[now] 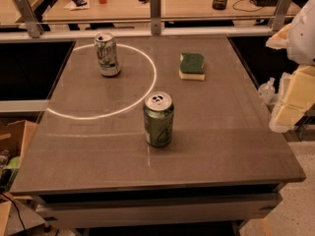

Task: Pick green can

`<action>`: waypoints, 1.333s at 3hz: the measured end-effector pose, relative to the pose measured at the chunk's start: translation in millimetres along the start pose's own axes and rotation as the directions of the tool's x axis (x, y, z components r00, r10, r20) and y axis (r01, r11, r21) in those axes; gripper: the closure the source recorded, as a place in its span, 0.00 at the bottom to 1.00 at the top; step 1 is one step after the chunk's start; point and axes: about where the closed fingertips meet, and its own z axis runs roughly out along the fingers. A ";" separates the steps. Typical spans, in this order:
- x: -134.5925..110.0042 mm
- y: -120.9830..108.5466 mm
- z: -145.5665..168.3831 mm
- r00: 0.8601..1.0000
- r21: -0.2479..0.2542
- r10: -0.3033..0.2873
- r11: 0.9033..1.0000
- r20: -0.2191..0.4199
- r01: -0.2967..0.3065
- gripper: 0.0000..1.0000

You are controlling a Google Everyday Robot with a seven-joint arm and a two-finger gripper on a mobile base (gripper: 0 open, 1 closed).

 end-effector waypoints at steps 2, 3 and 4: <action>4.6 0.7 3.0 0.994 -0.024 0.081 0.997 0.075 -0.080 0.00; 28.5 -4.0 26.7 0.933 -0.076 0.264 0.965 0.245 -0.253 0.00; 38.9 -8.8 49.5 0.829 -0.121 0.345 0.938 0.439 -0.326 0.00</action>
Offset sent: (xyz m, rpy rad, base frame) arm 0.0027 -0.0245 -0.0149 0.5040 0.0798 -0.2716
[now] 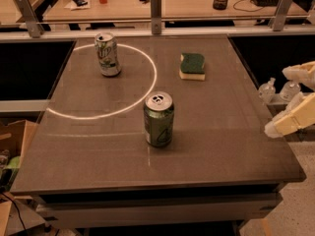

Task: Pick green can

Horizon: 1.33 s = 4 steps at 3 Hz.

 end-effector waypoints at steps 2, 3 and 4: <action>-46.7 30.2 12.6 0.897 -0.113 -0.036 0.989 0.440 0.095 0.00; -45.7 29.9 13.0 0.899 -0.112 -0.036 0.989 0.436 0.094 0.00; -44.1 49.4 24.2 0.885 -0.136 0.003 0.988 0.466 0.068 0.00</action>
Offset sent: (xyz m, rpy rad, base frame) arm -0.0187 0.0778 0.0429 0.5847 -0.2829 0.2708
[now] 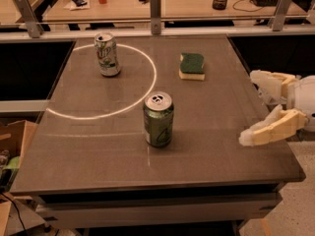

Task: Pick green can

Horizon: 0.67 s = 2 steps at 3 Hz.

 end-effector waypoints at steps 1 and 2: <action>8.3 24.8 26.2 0.996 -0.061 0.030 0.998 0.080 -0.025 0.00; 20.9 44.3 53.1 0.992 -0.128 0.028 0.992 0.120 -0.012 0.00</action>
Offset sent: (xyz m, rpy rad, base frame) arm -0.0328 0.0847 -0.0652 0.1918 0.0011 0.1841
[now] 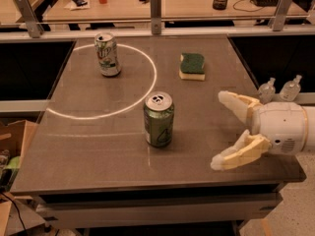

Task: Pick green can

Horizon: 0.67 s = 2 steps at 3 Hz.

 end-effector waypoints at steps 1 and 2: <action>11.7 1.6 23.1 1.000 -0.043 -0.017 0.999 0.017 0.018 0.00; 17.9 -4.9 46.2 0.999 -0.075 -0.032 0.997 0.034 0.034 0.00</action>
Offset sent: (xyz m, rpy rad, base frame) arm 0.0323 0.0560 -0.0436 0.0518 -0.0408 0.1117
